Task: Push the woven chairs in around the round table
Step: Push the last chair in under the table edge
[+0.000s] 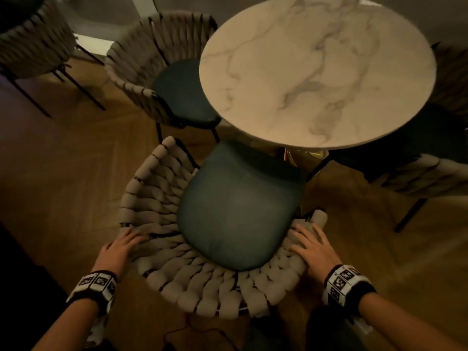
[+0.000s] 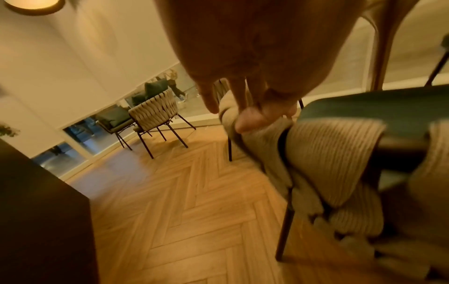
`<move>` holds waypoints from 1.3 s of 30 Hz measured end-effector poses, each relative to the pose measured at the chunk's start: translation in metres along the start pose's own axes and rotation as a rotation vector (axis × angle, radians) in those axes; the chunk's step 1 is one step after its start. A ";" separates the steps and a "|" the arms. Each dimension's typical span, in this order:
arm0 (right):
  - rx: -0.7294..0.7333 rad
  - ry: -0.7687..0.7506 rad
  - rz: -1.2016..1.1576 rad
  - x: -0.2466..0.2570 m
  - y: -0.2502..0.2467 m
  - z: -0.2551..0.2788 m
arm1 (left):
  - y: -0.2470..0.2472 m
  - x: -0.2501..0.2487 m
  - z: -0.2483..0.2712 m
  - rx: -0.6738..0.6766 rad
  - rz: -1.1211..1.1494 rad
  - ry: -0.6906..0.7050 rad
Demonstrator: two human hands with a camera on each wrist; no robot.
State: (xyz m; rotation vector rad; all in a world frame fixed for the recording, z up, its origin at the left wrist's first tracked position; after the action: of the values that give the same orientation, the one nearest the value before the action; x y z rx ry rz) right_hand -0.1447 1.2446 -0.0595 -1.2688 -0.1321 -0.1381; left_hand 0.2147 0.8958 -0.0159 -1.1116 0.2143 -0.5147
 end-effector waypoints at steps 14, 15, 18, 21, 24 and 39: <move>0.156 0.025 0.110 -0.024 -0.026 -0.042 | 0.028 -0.005 -0.037 0.001 0.151 0.023; 0.155 0.037 0.095 -0.029 -0.029 -0.046 | 0.022 -0.011 -0.041 -0.011 0.198 0.022; 0.122 0.051 0.100 -0.040 -0.030 -0.050 | 0.015 -0.023 -0.044 -0.060 0.270 0.015; 0.141 0.055 0.145 -0.049 -0.025 -0.037 | 0.025 -0.030 -0.039 -0.062 0.248 0.022; 0.131 0.059 0.160 -0.054 -0.025 -0.025 | 0.034 -0.037 -0.032 -0.017 0.177 0.024; -0.262 0.566 -0.703 -0.067 -0.019 0.021 | -0.044 -0.046 -0.073 -0.113 0.250 -0.160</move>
State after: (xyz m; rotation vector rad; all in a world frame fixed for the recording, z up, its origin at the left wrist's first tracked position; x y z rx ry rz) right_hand -0.2149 1.2606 -0.0473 -1.3493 -0.0657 -1.1380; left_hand 0.1319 0.8452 -0.0123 -1.2098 0.2408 -0.1914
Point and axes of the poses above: each hand's wrist, its own z-axis away from the middle knuckle, its own y-axis out of the palm, x = y × z, the point moved 3 cm from there along -z, towards the middle knuckle, and after that the axes turned 13 degrees about -y, right-handed, at the moved point
